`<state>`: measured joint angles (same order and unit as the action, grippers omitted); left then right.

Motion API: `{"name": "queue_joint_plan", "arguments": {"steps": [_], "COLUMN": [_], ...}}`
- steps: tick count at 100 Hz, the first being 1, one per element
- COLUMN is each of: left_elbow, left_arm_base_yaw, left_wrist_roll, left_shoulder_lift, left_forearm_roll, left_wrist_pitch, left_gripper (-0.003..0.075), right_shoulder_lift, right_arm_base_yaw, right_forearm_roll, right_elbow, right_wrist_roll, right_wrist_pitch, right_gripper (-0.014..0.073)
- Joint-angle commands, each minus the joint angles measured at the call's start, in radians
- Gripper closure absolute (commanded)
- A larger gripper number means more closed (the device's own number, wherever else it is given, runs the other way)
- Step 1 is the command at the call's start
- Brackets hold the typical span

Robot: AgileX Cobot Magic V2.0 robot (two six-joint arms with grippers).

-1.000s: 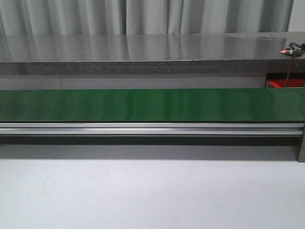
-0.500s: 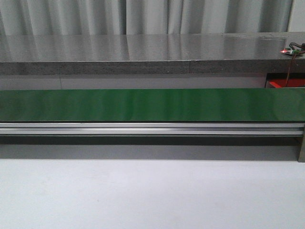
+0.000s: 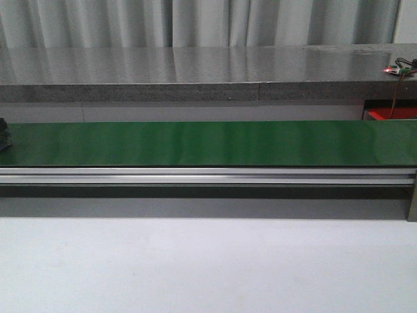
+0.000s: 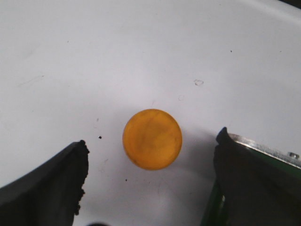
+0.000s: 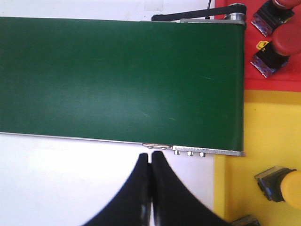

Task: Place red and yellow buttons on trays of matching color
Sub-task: 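Grasp the yellow button with the left gripper and lift it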

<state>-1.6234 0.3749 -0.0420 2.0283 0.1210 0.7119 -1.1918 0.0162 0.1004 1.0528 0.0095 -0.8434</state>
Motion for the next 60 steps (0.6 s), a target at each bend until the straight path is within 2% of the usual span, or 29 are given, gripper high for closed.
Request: {"name": "queue_joint_plan", "arguments": {"steps": [1, 39, 46, 60], "left_elbow": [-0.036, -0.047, -0.047, -0.047], "left_arm_base_yaw": [0.003, 0.003, 0.003, 0.003], "left_wrist_roll": [0.011, 0.011, 0.011, 0.011], "left_shoulder_lift": [-0.036, 0.039, 0.039, 0.039], "left_forearm_roll": [0.022, 0.022, 0.022, 0.022], "left_wrist_pitch": [-0.072, -0.123, -0.132, -0.135], "left_gripper": [0.0173, 0.0183, 0.0233, 0.0437], "right_shoulder_lift": [0.027, 0.027, 0.027, 0.027], "right_arm_base_yaw": [-0.001, -0.001, -0.001, -0.001], "right_forearm_roll": [0.007, 0.007, 0.007, 0.007], "right_elbow": [0.025, 0.025, 0.025, 0.025], "right_wrist_roll": [-0.009, -0.009, -0.009, -0.009], "right_wrist_pitch": [0.041, 0.041, 0.041, 0.041], "right_gripper": [0.0666, 0.0666, 0.0666, 0.0666]}}
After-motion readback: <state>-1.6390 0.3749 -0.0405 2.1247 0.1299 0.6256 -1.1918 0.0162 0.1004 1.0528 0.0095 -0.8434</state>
